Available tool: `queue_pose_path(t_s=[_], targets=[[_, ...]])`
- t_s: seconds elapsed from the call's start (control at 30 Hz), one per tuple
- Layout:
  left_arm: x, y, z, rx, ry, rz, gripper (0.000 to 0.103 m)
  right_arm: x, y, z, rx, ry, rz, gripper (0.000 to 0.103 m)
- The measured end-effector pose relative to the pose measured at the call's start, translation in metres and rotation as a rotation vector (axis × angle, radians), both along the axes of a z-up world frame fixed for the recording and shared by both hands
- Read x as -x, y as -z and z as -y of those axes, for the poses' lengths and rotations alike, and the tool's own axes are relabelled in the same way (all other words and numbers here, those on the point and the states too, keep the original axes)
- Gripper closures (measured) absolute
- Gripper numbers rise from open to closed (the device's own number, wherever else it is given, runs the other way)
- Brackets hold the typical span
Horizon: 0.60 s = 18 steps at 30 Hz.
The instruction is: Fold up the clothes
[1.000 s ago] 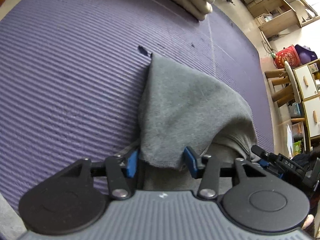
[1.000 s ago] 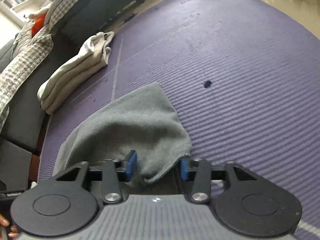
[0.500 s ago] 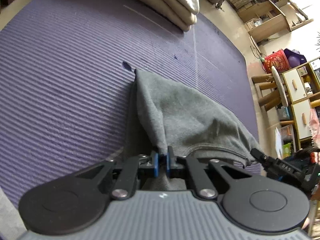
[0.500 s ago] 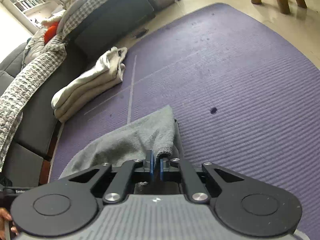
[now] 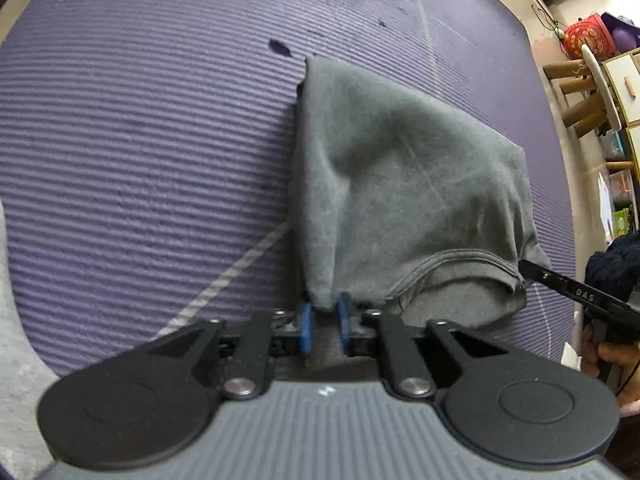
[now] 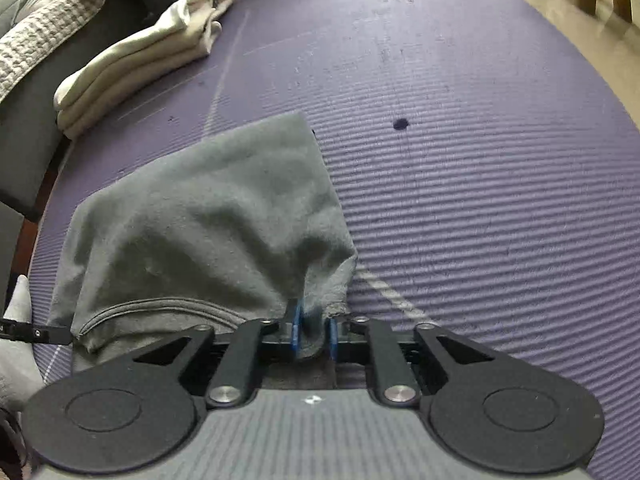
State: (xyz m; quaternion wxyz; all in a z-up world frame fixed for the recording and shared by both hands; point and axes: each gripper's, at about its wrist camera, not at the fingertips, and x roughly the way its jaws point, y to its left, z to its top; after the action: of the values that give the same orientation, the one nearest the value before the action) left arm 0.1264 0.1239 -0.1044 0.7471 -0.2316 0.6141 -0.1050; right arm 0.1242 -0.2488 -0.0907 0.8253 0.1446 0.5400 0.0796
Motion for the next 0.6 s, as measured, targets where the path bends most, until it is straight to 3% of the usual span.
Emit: queue_pose_path(t_s=[0.2,0.3,0.4,0.43,0.47,0.6], targets=[[-0.001,-0.003,-0.01,-0.011,-0.056,0.031,0.059,0.0,0.0,0.001,-0.028,0.003,0.007,0.066],[-0.001,0.001,-0.008,-0.005,-0.063,0.047,0.059,-0.001,0.005,0.001,-0.038,0.009,0.008,0.065],[0.002,-0.001,0.004,-0.007,-0.048,0.087,0.07,-0.002,0.01,-0.001,-0.07,0.013,0.051,0.065],[0.003,-0.003,0.008,-0.012,-0.043,0.1,0.089,-0.001,0.01,-0.001,-0.073,0.01,0.057,0.071],[0.004,-0.006,0.01,-0.027,-0.033,0.112,0.098,0.0,0.008,-0.001,-0.065,0.009,0.068,0.091],[0.002,-0.027,0.008,-0.013,-0.015,0.141,0.098,0.002,-0.01,0.004,-0.074,0.001,0.098,0.097]])
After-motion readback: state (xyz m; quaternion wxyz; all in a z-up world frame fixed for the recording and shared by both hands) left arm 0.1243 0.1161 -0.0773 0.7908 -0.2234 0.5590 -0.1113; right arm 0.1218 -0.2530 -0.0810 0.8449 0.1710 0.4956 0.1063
